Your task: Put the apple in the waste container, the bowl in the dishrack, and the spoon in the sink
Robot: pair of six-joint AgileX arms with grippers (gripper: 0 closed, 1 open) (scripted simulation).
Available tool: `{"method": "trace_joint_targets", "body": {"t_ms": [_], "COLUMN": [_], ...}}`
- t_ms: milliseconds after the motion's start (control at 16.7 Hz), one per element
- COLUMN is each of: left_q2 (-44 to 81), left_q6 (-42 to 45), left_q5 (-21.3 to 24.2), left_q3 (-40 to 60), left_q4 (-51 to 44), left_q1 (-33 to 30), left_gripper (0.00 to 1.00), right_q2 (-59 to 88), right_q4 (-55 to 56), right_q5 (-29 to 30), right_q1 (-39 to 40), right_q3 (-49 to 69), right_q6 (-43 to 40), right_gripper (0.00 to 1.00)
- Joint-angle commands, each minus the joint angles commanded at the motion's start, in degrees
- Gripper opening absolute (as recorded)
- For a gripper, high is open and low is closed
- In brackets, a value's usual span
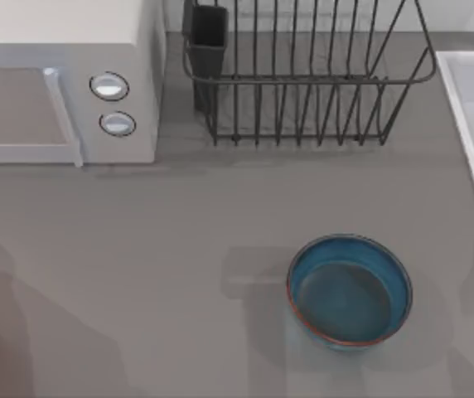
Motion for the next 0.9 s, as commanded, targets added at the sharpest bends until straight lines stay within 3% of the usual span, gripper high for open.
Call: {"method": "trace_joint_targets", "body": {"t_ms": [540, 900], "left_q2": [-4.06, -18.63], "left_q6": [-3.32, -24.04], "left_q5": [0.83, 0.84], "left_q3": [0.47, -9.48], "left_q4": [-0.28, 10.87], "left_q1": [-0.72, -5.48], "left_gripper": [1.00, 1.00], "right_q2": [0.00, 0.00], "right_q4": [0.00, 0.00], "right_q5": [0.00, 0.00], "right_q1": [0.00, 0.00], "right_q3": [0.00, 0.00], "right_q6": [0.00, 0.00], "right_gripper": [1.00, 1.00]}}
